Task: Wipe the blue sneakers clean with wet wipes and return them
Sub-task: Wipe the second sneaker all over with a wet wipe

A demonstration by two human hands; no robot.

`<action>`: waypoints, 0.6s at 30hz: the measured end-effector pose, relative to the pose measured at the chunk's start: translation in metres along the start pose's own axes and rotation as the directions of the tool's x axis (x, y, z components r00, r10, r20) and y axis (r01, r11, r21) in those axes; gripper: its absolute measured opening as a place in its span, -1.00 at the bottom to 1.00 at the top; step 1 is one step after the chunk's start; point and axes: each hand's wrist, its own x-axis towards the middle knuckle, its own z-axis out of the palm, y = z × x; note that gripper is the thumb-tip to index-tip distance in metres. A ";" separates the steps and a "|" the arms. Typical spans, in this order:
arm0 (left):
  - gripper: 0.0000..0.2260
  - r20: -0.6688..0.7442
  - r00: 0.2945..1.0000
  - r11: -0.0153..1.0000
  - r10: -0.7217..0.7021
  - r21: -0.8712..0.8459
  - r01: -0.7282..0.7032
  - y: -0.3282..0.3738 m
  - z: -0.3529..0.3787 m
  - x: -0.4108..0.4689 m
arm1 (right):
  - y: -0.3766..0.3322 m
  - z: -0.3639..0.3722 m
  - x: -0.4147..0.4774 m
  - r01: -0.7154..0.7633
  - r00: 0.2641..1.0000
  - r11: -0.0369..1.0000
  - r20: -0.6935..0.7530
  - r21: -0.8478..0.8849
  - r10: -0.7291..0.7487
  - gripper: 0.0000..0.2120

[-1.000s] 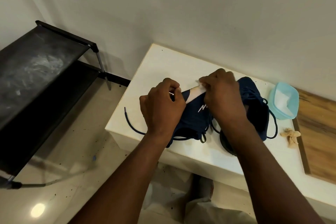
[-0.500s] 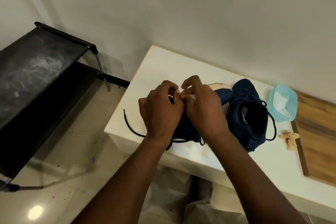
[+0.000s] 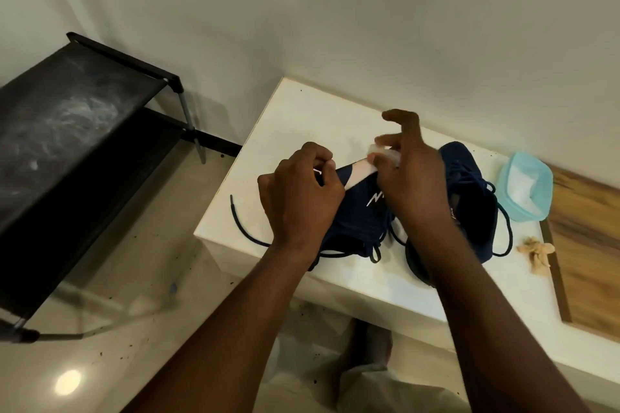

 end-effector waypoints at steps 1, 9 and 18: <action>-0.94 -0.002 1.000 1.000 -0.002 0.001 0.002 0.000 0.001 0.000 | -0.003 0.004 -0.004 0.006 1.000 1.000 0.013 -0.017 -0.006 -0.45; -0.94 0.009 1.000 1.000 -0.001 -0.003 0.001 0.000 0.000 0.000 | 0.000 0.005 -0.007 0.089 0.993 0.995 0.079 0.042 -0.092 -0.77; -0.94 -0.002 1.000 1.000 -0.003 -0.002 0.003 -0.001 0.001 -0.001 | -0.013 0.017 -0.012 0.186 0.980 0.978 0.087 -0.089 -0.178 -0.86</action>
